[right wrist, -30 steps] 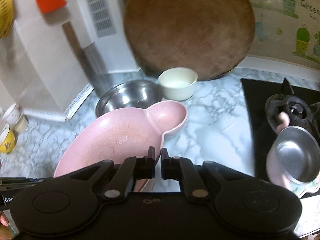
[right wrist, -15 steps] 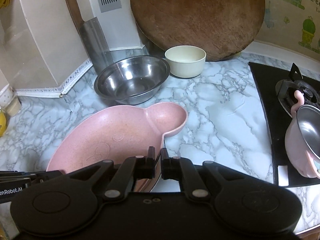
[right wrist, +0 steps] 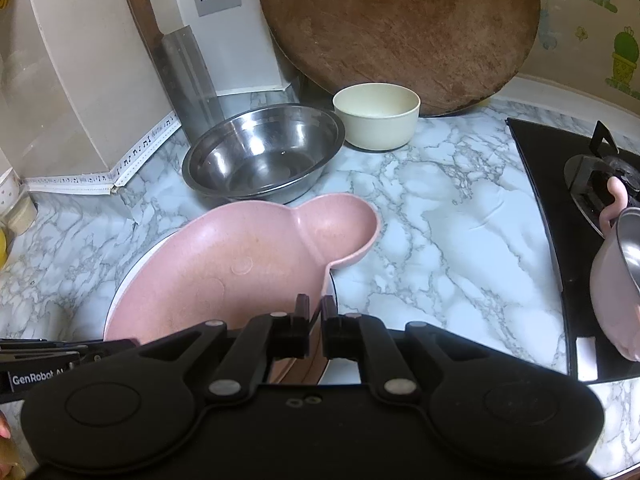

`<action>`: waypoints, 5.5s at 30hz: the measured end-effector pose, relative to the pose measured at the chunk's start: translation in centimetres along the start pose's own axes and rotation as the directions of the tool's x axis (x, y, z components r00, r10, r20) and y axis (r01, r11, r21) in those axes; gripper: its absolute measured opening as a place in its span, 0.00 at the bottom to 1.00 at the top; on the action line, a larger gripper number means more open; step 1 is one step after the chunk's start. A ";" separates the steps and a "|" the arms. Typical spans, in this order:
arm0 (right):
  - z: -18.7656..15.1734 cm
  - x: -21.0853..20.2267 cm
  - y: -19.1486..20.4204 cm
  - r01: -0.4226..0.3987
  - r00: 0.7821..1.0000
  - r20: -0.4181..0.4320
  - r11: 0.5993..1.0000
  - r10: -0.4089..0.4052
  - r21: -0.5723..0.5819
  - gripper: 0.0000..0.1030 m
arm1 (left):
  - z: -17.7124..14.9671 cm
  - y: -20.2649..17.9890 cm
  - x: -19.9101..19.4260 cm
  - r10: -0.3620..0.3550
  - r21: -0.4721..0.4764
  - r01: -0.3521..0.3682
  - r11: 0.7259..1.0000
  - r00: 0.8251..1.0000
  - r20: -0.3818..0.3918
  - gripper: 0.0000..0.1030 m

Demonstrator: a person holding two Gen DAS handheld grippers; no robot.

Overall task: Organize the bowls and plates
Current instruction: 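Open both grippers and withdraw from the pink bear-shaped plate, then move both grippers to the rim of the stainless steel bowl, then close both grippers on the steel bowl rim, then lift the steel bowl and carry it toward the plate stack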

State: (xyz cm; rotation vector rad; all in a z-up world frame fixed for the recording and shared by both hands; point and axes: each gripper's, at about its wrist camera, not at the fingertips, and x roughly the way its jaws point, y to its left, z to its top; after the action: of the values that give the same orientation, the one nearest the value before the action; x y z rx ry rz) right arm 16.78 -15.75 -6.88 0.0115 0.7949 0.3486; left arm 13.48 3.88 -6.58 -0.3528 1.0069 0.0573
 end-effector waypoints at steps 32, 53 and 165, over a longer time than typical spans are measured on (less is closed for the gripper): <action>-0.9 -1.5 -0.8 -0.029 0.999 -0.036 0.999 0.030 0.020 0.09 | -0.6 0.5 0.0 -0.054 0.008 0.054 0.999 0.998 -0.025 0.14; -0.5 -5.8 1.2 -0.062 0.993 0.093 0.991 0.073 -0.117 0.58 | -0.1 -1.4 -5.2 0.014 0.125 -0.033 0.992 0.988 0.151 0.53; 11.5 -0.2 -4.2 0.030 0.994 0.105 0.998 -0.036 0.057 0.16 | 12.8 -6.1 -0.2 0.065 0.142 -0.096 0.985 0.976 0.210 0.18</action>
State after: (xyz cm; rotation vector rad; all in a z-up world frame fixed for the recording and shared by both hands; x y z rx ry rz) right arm 25.97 -18.36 0.80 0.0683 0.6987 0.2917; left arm 25.14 2.18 1.40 -0.1627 0.8157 0.0886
